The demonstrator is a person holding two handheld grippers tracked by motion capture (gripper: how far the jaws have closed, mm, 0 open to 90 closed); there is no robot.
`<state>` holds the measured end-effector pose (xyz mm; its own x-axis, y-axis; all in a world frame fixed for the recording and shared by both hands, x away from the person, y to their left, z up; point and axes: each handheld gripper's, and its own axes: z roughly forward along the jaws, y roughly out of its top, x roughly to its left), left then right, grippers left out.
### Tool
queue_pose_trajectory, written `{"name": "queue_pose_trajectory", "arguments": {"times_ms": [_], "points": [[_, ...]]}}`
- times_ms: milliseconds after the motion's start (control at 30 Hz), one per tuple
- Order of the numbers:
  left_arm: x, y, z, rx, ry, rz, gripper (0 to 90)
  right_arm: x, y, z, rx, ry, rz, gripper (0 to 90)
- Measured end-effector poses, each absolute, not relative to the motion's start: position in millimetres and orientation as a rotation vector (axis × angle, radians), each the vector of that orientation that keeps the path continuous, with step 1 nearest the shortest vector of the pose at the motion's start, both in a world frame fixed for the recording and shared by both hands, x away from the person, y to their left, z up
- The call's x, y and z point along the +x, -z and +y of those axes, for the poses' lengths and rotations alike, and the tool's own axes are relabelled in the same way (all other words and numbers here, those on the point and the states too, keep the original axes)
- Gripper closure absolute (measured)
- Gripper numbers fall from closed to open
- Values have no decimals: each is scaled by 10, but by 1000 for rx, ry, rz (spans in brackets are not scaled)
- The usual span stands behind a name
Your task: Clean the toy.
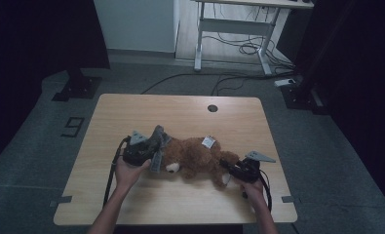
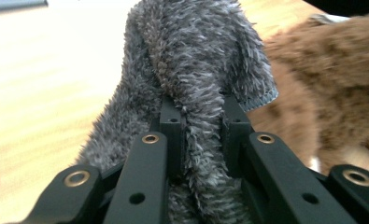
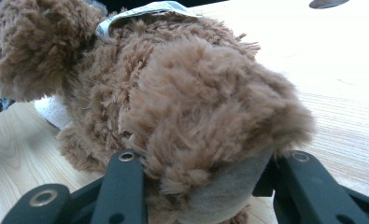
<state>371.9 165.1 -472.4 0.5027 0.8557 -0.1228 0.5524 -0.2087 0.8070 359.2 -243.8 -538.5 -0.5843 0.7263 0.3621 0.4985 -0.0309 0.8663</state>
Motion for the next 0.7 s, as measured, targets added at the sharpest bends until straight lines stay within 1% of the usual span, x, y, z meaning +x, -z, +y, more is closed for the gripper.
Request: {"name": "queue_pose_trajectory", "arguments": {"times_ms": [67, 133, 233, 333, 400, 500, 567, 600, 700], "points": [[3783, 4814, 1722, 1926, -449, 1230, 758, 3592, 5388, -2440, 1319, -1664, 2032, 594], [3841, 4970, 1789, 1938, -370, 1264, 758, 3593, 5392, -2445, 1325, -1660, 2029, 594], [3842, 5238, 1792, 1950, -279, 1265, 758, 3606, 5402, -2458, 1329, -1664, 2029, 594], [3833, 5276, 1828, 1932, -253, 1259, 757, 3611, 5408, -2462, 1334, -1672, 2026, 594], [3837, 5148, 1901, 1914, -267, 1263, 756, 3604, 5403, -2464, 1333, -1662, 2030, 594], [3792, 4801, 1979, 1849, -329, 1228, 754, 3605, 5404, -2466, 1333, -1663, 2029, 594], [3733, 4542, 1926, 1854, -407, 1165, 751, 3609, 5404, -2463, 1332, -1664, 2027, 594], [3705, 4425, 1878, 1853, -423, 1128, 751, 3610, 5402, -2461, 1330, -1663, 2027, 594], [3656, 4168, 1649, 1851, -424, 1029, 752, 3606, 5400, -2459, 1331, -1660, 2026, 594]]}}
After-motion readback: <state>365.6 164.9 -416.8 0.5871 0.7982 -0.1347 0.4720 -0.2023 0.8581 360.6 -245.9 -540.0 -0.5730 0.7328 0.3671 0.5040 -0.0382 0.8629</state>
